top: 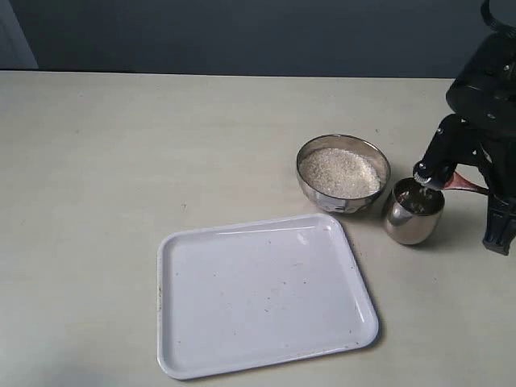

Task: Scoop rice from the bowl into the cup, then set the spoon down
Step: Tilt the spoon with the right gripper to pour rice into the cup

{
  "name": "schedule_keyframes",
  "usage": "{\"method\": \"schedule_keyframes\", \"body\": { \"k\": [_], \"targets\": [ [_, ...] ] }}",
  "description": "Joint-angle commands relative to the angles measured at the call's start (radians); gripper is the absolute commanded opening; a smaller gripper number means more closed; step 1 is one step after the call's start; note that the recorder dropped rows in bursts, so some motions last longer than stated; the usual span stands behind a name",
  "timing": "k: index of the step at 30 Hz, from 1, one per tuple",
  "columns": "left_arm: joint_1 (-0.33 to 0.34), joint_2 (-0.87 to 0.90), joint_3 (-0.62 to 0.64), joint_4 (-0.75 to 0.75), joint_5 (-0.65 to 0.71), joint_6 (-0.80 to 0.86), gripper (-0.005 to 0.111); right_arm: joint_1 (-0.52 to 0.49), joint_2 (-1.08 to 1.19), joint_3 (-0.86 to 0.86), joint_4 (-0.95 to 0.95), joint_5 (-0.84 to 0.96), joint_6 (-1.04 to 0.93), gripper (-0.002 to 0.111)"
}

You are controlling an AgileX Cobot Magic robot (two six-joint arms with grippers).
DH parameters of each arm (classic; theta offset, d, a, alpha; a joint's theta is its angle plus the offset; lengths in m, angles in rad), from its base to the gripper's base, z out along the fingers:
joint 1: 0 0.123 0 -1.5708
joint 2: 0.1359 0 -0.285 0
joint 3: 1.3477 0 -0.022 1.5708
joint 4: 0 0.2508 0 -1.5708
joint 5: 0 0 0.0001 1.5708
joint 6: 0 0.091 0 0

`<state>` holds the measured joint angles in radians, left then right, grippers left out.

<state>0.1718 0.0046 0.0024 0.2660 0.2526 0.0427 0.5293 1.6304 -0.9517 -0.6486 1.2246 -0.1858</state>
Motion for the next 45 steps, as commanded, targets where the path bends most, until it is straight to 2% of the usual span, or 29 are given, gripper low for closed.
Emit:
{"method": "schedule_keyframes", "body": {
  "k": [1,11,33,45],
  "targets": [
    [-0.004,-0.005,-0.002,-0.004,-0.011,-0.007,0.001,0.002,0.001,0.003,-0.018,-0.004,0.017,-0.001],
    [-0.004,-0.005,-0.002,-0.004,-0.011,-0.007,0.001,0.054,0.012,0.01,-0.073,-0.004,0.052,-0.001],
    [-0.004,-0.005,-0.002,-0.004,-0.011,-0.007,0.001,0.064,0.025,0.032,-0.128,-0.004,0.108,-0.001],
    [-0.004,-0.005,-0.002,-0.004,-0.011,-0.007,0.001,0.141,0.025,0.074,-0.243,-0.004,0.157,-0.001]
  ]
}}
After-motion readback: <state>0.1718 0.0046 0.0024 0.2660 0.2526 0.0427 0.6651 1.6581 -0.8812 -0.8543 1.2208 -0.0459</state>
